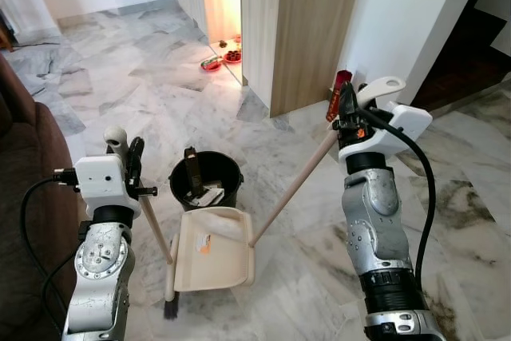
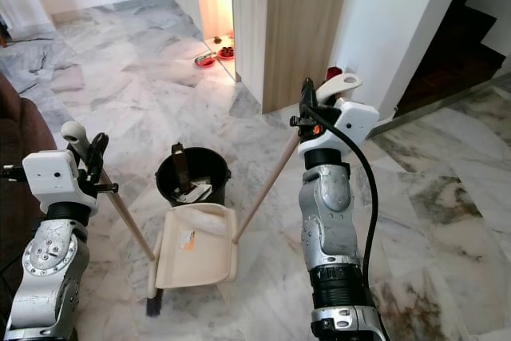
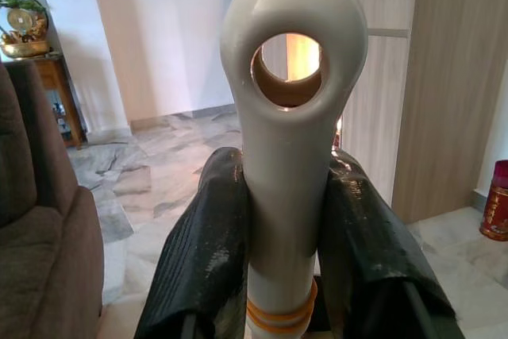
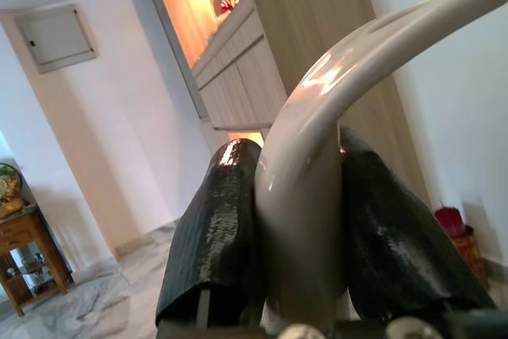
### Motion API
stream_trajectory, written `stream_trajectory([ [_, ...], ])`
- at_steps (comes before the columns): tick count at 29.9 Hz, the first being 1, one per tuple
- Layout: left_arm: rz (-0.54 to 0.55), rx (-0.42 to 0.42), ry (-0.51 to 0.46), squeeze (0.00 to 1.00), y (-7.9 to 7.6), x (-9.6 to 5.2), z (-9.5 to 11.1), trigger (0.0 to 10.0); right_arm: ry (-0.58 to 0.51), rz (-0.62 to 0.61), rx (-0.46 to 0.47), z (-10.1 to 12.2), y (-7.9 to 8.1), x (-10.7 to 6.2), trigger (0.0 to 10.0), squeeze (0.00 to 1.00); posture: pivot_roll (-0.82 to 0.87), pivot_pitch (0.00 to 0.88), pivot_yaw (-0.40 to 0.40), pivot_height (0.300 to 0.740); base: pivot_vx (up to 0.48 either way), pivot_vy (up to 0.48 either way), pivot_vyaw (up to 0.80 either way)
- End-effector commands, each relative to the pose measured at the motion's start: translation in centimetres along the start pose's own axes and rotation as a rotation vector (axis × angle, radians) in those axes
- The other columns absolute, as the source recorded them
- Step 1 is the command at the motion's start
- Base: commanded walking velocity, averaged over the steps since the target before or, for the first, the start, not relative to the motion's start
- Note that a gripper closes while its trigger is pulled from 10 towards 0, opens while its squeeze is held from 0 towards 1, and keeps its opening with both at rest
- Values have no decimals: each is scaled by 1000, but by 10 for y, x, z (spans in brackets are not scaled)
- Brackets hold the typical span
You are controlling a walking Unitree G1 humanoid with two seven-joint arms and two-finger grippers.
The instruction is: Sweep floor
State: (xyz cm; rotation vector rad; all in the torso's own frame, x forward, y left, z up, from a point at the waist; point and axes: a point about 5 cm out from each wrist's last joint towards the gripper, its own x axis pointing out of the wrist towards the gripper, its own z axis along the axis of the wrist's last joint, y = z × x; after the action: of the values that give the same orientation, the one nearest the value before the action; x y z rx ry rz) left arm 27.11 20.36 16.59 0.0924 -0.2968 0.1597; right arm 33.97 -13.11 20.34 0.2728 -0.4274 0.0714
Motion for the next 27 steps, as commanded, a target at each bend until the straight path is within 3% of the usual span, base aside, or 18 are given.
stream_trajectory([
  [1,3,-3,-69,0,0,1,14,10000,-108,7,13,22,5,8,10000,0,50,55,28,740,0,0,575],
  [5,7,-2,-71,0,1,1,14,10000,-135,-1,20,29,5,10,10000,0,52,61,28,740,0,0,539],
  [13,12,6,-64,0,2,0,13,10000,-268,-26,-9,55,7,22,10000,0,47,63,32,740,0,0,0],
  [22,22,14,-46,0,5,-3,11,10000,-302,-3,-23,59,15,29,10000,0,61,78,37,740,0,0,0],
  [27,21,37,-30,0,9,-9,10,10000,-347,58,-75,67,25,34,10000,0,58,84,39,740,0,0,0],
])
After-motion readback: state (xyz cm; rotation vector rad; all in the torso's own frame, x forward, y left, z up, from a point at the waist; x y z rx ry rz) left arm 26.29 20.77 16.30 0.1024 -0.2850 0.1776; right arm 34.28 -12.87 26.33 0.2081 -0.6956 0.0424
